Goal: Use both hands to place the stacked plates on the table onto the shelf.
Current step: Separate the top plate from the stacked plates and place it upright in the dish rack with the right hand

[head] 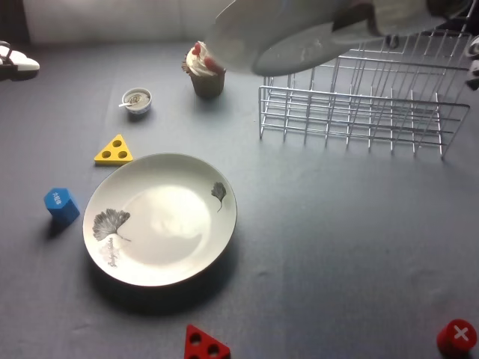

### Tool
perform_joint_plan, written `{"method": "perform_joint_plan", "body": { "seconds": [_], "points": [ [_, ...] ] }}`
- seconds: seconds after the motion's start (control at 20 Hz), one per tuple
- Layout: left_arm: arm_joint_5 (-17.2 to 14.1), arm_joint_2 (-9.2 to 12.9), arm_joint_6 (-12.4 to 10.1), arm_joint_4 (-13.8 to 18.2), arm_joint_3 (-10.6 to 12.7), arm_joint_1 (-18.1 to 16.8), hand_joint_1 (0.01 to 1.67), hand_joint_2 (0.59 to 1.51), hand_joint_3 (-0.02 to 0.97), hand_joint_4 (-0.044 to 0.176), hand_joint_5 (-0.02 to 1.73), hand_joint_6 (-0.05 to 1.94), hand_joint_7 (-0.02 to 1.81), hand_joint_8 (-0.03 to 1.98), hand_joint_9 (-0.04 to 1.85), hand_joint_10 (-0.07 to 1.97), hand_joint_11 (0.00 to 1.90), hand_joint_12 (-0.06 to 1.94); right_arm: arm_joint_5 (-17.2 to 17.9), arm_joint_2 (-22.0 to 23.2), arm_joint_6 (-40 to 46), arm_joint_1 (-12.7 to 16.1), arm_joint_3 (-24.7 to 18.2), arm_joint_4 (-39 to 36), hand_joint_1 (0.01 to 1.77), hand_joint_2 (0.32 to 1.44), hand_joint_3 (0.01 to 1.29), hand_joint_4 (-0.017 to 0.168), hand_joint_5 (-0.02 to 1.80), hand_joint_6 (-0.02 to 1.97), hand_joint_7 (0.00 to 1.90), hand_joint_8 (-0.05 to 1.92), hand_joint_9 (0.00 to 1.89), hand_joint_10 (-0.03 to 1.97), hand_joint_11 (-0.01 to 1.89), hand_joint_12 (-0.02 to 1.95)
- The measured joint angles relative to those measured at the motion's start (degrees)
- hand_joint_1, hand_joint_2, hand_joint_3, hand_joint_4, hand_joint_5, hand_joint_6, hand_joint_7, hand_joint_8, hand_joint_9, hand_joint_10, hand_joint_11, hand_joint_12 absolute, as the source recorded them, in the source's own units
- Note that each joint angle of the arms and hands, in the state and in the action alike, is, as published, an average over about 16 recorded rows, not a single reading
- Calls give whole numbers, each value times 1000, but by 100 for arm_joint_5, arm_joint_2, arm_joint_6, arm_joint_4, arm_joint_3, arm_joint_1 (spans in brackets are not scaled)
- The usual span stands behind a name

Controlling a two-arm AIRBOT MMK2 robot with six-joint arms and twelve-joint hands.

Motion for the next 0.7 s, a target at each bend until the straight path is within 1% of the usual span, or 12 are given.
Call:
{"method": "perform_joint_plan", "body": {
  "seconds": [0.25, 0.4, 0.7],
  "points": [
    [-31, -25, 0, -11, 56, 6, 32, 923, -1, 0, 109, 5, 127, -2, 126, 7, 149, 16, -5, 20, -46, 11, 253, 504, 1433, 898, 13, -8, 1039, 761, 1193, 384, 1217, 547, 1032, 1229],
    [-88, -49, 0, 52, 74, 6, 33, 923, -1, 0, 108, 6, 126, -2, 124, 7, 145, 16, -36, 28, -87, 23, 395, 749, 1436, 898, 13, -8, 1036, 759, 1191, 385, 1220, 542, 1035, 1228],
    [-207, -87, -1, 173, 110, 6, 34, 921, -1, 0, 112, 6, 130, -2, 126, 7, 146, 16, -142, 3, -148, 54, 700, 1250, 1442, 898, 14, -8, 1030, 769, 1206, 358, 1234, 518, 1060, 1153]
  ]
}}
